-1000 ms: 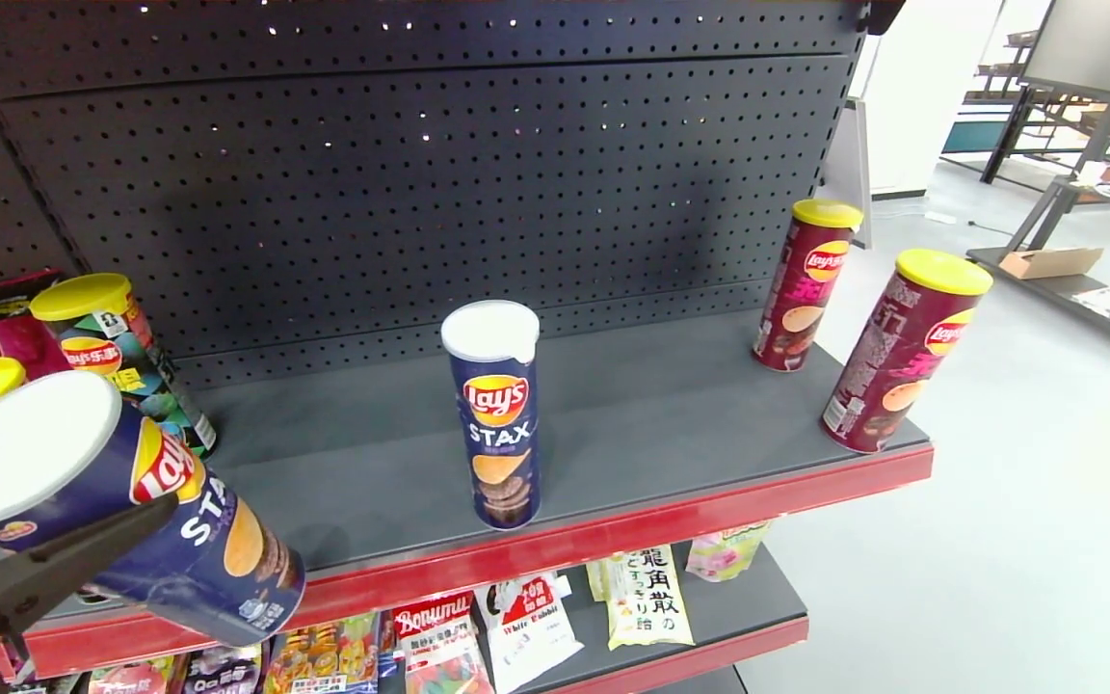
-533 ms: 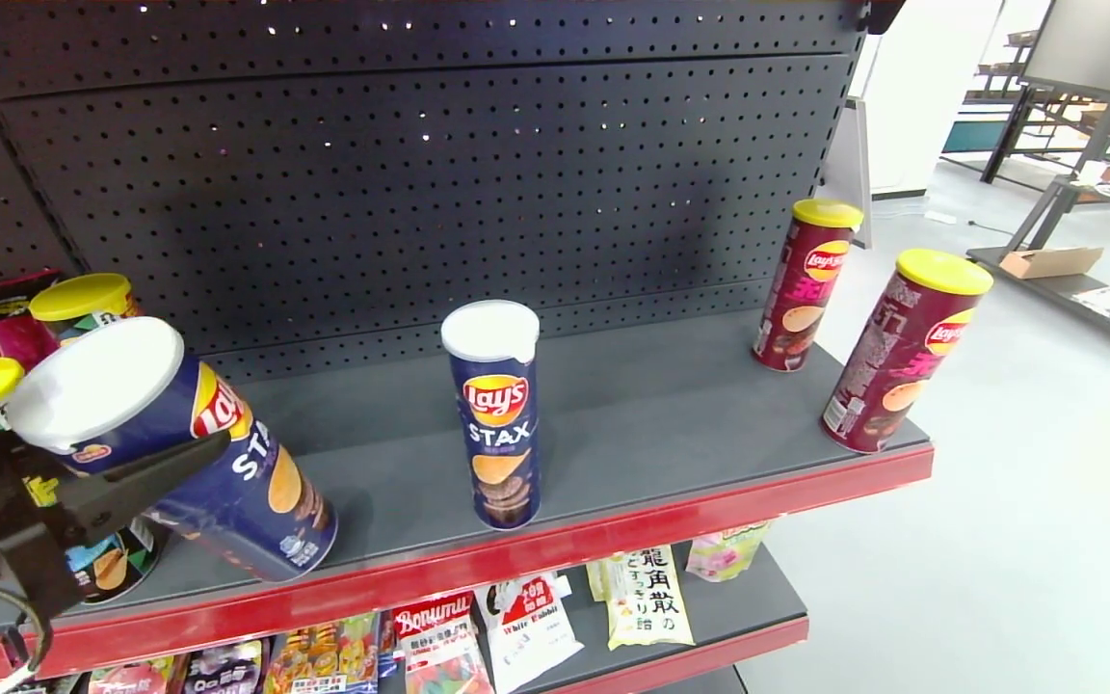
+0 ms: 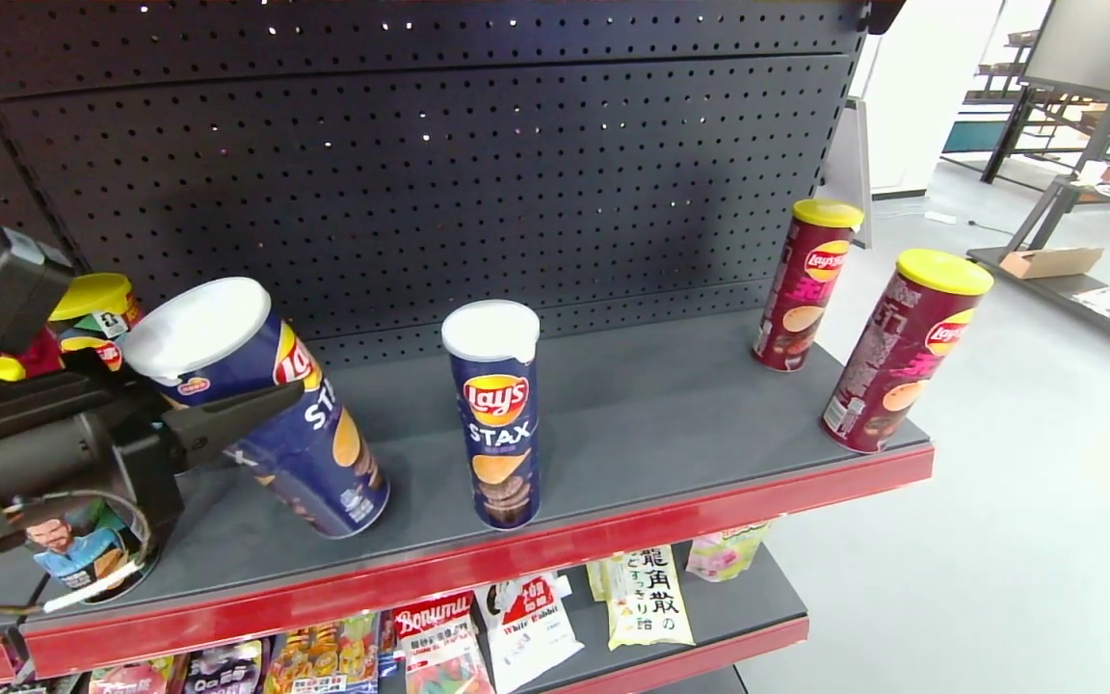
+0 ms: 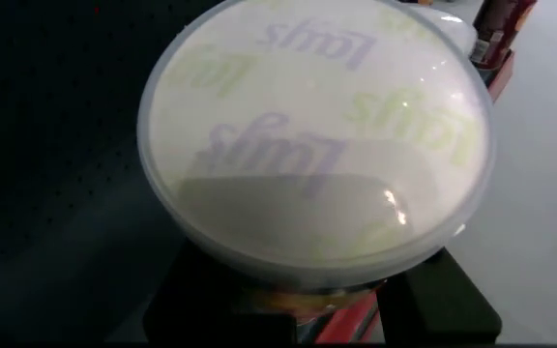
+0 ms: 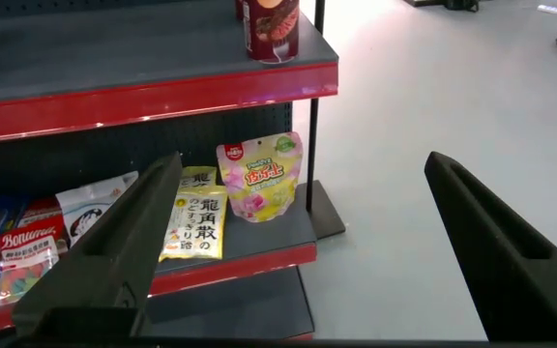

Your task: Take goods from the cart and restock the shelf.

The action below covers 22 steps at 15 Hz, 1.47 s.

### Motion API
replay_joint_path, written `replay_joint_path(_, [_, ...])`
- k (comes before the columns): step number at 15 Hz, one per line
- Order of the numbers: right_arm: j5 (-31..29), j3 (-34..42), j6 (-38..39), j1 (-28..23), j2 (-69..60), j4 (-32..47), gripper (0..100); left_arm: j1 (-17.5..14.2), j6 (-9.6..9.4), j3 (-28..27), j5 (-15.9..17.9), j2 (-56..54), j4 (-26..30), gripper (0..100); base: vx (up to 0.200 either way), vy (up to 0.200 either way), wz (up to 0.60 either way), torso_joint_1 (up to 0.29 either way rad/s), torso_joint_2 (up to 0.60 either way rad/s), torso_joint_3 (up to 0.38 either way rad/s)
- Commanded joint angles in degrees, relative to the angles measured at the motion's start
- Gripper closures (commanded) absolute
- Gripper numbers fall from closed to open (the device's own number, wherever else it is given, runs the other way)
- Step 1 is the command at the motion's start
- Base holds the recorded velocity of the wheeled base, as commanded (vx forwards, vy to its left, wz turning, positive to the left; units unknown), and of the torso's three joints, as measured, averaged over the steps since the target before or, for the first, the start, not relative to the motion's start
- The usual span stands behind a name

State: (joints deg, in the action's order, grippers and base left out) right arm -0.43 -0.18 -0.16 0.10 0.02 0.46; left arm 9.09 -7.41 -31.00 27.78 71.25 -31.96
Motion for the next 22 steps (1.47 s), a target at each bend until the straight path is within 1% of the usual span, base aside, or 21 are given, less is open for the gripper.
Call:
replay_joint_path(1, [0.1, 0.0, 0.0, 0.0, 0.0, 0.0, 0, 0.2, -0.23, -0.9, -0.4, 7.8, -4.7, 100, 0.000, 0.000, 0.00, 0.000, 0.00, 0.000])
replay_joint_path(3, [0.0, 0.0, 0.0, 0.0, 0.0, 0.0, 0, 0.3, -0.50, -3.7, -3.1, 11.1, -5.0, 100, 0.000, 0.000, 0.00, 0.000, 0.00, 0.000])
replay_joint_path(4, [0.0, 0.0, 0.0, 0.0, 0.0, 0.0, 0, 2.1, 0.29, -9.1, -6.9, 14.9, -4.5, 100, 0.000, 0.000, 0.00, 0.000, 0.00, 0.000])
replay_joint_path(5, [0.1, 0.0, 0.0, 0.0, 0.0, 0.0, 0, 3.6, 1.00, -12.1, -7.9, 17.1, -4.2, 100, 0.000, 0.000, 0.00, 0.000, 0.00, 0.000])
replay_joint_path(6, [0.1, 0.0, 0.0, 0.0, 0.0, 0.0, 0, 4.3, 1.08, -13.7, -8.4, 18.6, -4.1, 100, 0.000, 0.000, 0.00, 0.000, 0.00, 0.000])
replay_joint_path(7, [0.0, 0.0, 0.0, 0.0, 0.0, 0.0, 0, 4.8, 1.08, -18.0, -10.0, 22.6, -4.2, 100, 0.000, 0.000, 0.00, 0.000, 0.00, 0.000])
replay_joint_path(8, [0.0, 0.0, 0.0, 0.0, 0.0, 0.0, 0, 4.9, 1.26, -20.5, -10.9, 24.7, -4.2, 100, 0.000, 0.000, 0.00, 0.000, 0.00, 0.000])
replay_joint_path(10, [0.0, 0.0, 0.0, 0.0, 0.0, 0.0, 0, 5.9, 1.26, -22.9, -11.3, 27.4, -4.4, 100, 0.000, 0.000, 0.00, 0.000, 0.00, 0.000])
replay_joint_path(12, [0.1, 0.0, 0.0, 0.0, 0.0, 0.0, 0, 6.5, 1.26, -26.6, -11.3, 31.1, -4.4, 100, 0.000, 0.000, 0.00, 0.000, 0.00, 0.000])
replay_joint_path(13, [0.0, 0.0, 0.0, 0.0, 0.0, 0.0, 0, 7.3, 1.26, -29.6, -11.3, 33.3, -4.4, 100, 0.000, 0.000, 0.00, 0.000, 0.00, 0.000])
replay_joint_path(14, [0.0, 0.0, 0.0, 0.0, 0.0, 0.0, 0, 7.9, 1.26, -30.8, -11.3, 34.9, -4.4, 100, 0.000, 0.000, 0.00, 0.000, 0.00, 0.000])
replay_joint_path(17, [0.1, 0.0, 0.0, 0.0, 0.0, 0.0, 0, 8.0, 1.26, -32.3, -11.3, 37.6, -4.5, 100, 0.000, 0.000, 0.00, 0.000, 0.00, 0.000])
replay_joint_path(19, [0.1, 0.0, 0.0, 0.0, 0.0, 0.0, 0, 9.0, 1.26, -33.6, -11.3, 38.9, -4.5, 100, 0.000, 0.000, 0.00, 0.000, 0.00, 0.000])
replay_joint_path(22, [0.1, 0.0, 0.0, 0.0, 0.0, 0.0, 0, 9.8, 1.26, -37.8, -11.3, 41.5, -4.4, 100, 0.000, 0.000, 0.00, 0.000, 0.00, 0.000])
